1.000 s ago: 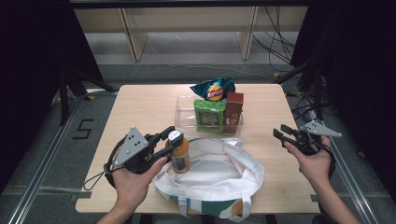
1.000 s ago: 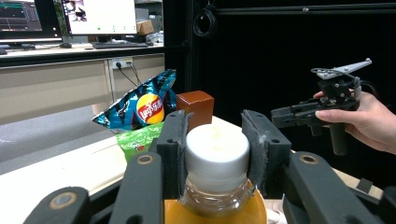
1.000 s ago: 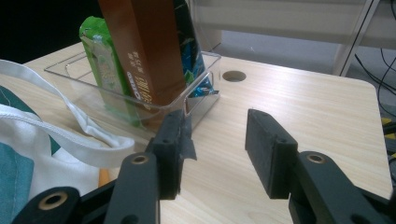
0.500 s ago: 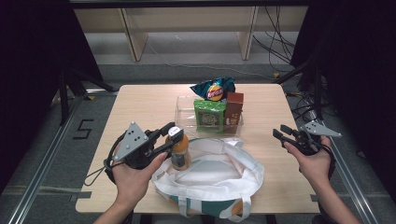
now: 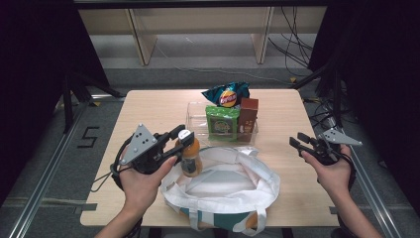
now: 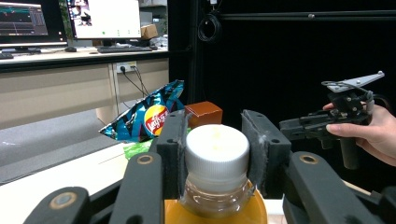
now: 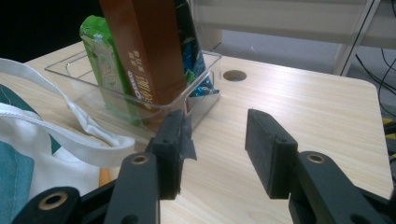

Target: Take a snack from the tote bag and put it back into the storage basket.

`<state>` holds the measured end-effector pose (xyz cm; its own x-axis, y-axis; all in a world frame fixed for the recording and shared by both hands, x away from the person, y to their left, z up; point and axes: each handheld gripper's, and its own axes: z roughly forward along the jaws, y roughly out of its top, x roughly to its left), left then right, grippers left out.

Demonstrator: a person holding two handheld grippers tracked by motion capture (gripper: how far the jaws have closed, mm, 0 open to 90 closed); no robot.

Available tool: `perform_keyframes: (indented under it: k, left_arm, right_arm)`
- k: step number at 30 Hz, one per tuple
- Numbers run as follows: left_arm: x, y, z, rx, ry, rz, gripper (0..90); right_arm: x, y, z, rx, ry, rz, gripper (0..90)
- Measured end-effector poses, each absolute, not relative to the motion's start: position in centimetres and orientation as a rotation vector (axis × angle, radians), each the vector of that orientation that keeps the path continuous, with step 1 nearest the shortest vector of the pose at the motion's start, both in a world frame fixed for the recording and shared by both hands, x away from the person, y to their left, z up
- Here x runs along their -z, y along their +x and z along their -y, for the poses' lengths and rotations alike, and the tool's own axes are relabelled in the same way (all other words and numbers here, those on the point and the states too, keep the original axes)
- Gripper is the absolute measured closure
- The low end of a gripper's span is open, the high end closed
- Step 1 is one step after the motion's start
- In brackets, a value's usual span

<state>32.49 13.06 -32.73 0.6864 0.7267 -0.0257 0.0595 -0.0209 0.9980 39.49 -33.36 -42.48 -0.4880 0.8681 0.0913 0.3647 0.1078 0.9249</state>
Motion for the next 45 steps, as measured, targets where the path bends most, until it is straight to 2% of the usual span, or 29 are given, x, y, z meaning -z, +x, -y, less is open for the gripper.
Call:
perform_keyframes:
  k: [45]
  left_arm:
    - [30.8,34.9,-13.7,-0.638,1.454,-0.692,61.4]
  right_arm:
    - [42.6,39.5,33.3,-1.367,1.202,-1.912,58.4]
